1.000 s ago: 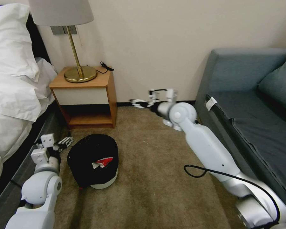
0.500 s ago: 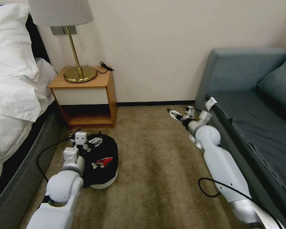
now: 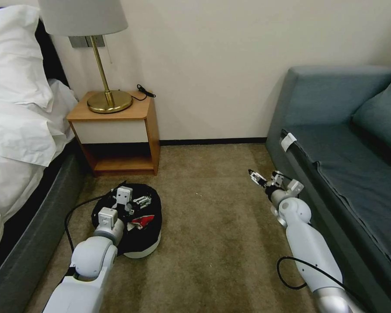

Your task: Pick up the trash bin, then pick up the garbage on the floor and place it into the trash bin.

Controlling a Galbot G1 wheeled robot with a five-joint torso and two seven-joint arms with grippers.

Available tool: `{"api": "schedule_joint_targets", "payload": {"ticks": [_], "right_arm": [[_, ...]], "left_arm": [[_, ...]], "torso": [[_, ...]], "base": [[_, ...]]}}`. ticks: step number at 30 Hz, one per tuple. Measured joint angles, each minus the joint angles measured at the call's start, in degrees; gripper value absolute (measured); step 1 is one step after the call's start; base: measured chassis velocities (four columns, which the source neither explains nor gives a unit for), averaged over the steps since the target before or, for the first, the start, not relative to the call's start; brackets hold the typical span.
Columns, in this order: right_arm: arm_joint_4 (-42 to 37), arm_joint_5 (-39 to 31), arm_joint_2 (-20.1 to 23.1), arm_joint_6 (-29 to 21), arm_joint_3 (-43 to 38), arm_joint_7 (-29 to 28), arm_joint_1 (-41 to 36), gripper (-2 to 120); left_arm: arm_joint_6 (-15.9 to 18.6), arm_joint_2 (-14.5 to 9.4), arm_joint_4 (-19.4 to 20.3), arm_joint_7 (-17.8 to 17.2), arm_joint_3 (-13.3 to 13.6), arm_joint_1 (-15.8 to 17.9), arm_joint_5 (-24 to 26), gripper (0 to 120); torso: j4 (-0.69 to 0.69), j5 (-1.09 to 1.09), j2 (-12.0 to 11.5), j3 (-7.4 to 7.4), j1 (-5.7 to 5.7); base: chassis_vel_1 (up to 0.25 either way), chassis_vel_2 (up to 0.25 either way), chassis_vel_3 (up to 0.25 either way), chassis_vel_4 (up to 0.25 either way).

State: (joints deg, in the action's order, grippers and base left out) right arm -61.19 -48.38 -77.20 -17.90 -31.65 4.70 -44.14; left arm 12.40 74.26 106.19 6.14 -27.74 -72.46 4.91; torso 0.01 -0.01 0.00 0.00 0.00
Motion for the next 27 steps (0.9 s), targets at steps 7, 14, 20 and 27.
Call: {"api": "schedule_joint_targets", "payload": {"ticks": [7, 14, 20, 27], "right_arm": [[0.9, 1.0, -0.1, 0.6, -0.3, 2.3, -0.8, 100], [0.9, 0.9, 0.0, 0.6, -0.2, 2.3, -0.8, 100], [0.8, 0.9, 0.0, 0.6, -0.1, 2.3, -0.8, 100], [0.7, 0.8, 0.0, 0.5, 0.0, 2.2, -0.7, 100]], "left_arm": [[-0.3, 1.2, -0.1, 0.2, 0.4, -0.7, -1.5, 100], [-0.3, 1.2, -0.1, 0.1, 0.4, -0.7, -1.5, 100], [-0.3, 1.2, 0.0, 0.0, 0.4, -0.7, -1.5, 100], [-0.2, 1.2, 0.0, 0.0, 0.4, -0.7, -1.4, 100]], "torso": [[-0.01, 0.0, 0.0, 0.0, 0.0], [-0.01, 0.01, 0.0, 0.0, 0.0], [-0.01, 0.01, 0.0, 0.0, 0.0], [-0.01, 0.01, 0.0, 0.0, 0.0]], "base": [[0.0, 0.0, 0.0, 0.0], [0.0, 0.0, 0.0, 0.0], [0.0, 0.0, 0.0, 0.0], [0.0, 0.0, 0.0, 0.0]]}}
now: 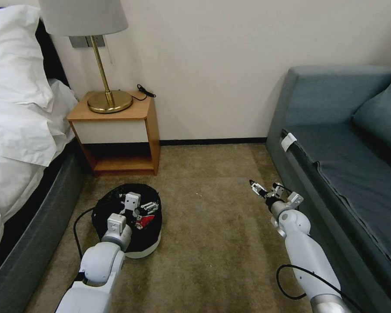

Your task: Pick up the trash bin, then pick up the garbage on the floor and place it into the trash bin.

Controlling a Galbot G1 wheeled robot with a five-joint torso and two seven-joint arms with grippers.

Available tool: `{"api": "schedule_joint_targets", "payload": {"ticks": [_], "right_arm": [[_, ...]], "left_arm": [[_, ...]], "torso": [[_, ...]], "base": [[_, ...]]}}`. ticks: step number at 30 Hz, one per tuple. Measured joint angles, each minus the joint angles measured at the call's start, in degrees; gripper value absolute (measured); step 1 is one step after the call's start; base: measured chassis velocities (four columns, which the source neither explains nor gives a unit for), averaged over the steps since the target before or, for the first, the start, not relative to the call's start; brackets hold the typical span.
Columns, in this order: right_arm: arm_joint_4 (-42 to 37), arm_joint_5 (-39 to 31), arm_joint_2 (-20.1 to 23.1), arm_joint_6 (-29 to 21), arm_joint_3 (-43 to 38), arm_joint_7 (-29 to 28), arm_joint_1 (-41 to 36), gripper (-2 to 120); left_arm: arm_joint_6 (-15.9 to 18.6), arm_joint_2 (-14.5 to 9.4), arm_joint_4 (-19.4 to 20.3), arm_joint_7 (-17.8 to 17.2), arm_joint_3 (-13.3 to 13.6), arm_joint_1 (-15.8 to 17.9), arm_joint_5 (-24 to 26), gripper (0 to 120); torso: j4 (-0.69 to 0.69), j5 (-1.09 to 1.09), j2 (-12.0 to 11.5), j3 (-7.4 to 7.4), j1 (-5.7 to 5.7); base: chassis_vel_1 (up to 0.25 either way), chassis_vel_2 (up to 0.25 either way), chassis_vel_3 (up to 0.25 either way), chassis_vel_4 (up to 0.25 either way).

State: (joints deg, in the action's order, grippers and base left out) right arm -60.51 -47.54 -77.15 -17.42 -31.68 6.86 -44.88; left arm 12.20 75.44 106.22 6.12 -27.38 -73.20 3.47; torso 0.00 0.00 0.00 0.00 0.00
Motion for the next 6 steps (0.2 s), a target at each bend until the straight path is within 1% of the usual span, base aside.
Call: {"api": "schedule_joint_targets", "payload": {"ticks": [6], "right_arm": [[0.0, 0.0, 0.0, 0.0, 0.0, -0.1, 0.0, 100]], "left_arm": [[0.0, 0.0, 0.0, 0.0, 0.0, 0.0, 0.0, 100]], "torso": [[0.0, 0.0, 0.0, 0.0, 0.0]], "base": [[0.0, 0.0, 0.0, 0.0]]}}
